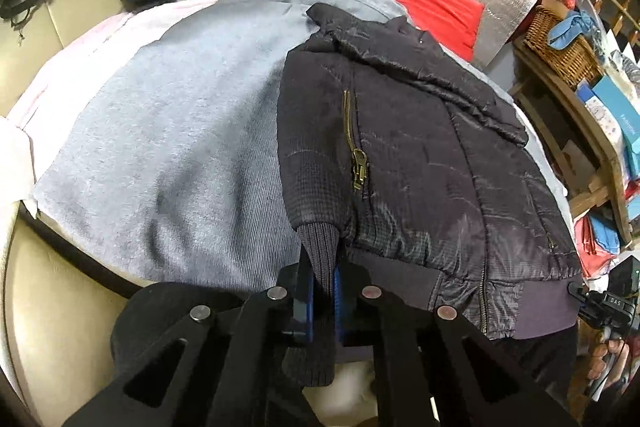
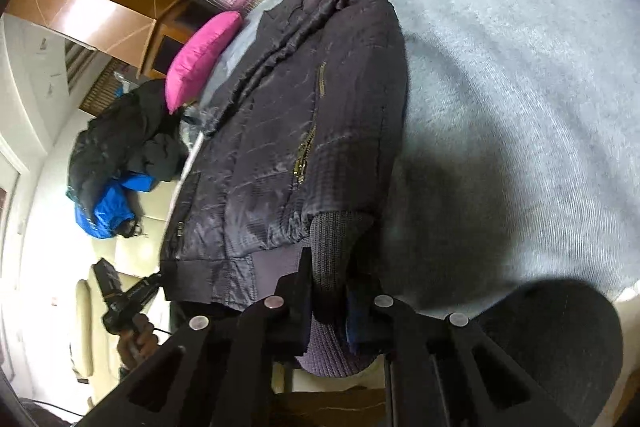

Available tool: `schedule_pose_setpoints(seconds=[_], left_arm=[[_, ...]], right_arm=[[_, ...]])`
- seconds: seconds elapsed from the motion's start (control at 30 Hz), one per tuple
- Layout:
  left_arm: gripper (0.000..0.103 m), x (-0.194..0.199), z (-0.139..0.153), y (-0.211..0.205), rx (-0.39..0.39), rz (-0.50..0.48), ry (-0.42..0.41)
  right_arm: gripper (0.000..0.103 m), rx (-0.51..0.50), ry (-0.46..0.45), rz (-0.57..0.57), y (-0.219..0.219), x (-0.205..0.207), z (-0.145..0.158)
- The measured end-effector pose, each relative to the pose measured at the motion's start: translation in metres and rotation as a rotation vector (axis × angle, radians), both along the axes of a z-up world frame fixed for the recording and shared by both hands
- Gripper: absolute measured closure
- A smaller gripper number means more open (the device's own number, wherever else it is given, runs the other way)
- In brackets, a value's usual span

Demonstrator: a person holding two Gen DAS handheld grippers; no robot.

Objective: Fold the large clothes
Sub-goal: 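Lift the ribbed hem with both tools and fold it toward the collar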

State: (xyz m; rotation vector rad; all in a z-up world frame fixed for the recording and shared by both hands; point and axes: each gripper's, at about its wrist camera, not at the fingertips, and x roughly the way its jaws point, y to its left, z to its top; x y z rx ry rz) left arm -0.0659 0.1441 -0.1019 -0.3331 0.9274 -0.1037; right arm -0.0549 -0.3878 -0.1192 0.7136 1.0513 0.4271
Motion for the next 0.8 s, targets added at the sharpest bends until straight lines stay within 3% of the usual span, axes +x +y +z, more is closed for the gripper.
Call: schedule_pose_setpoints(seconds=[0.27, 0.8], left_arm=[[0.095, 0.006, 0.026, 0.007, -0.016, -0.022, -0.053], [0.095, 0.001, 0.051, 0.007, -0.019, -0.074, -0.115]], right_arm=[[0.089, 0.074, -0.053, 0.008, -0.010, -0.023, 0.018], [0.089, 0.119, -0.097, -0.014, -0.018, -0.037, 0.036]])
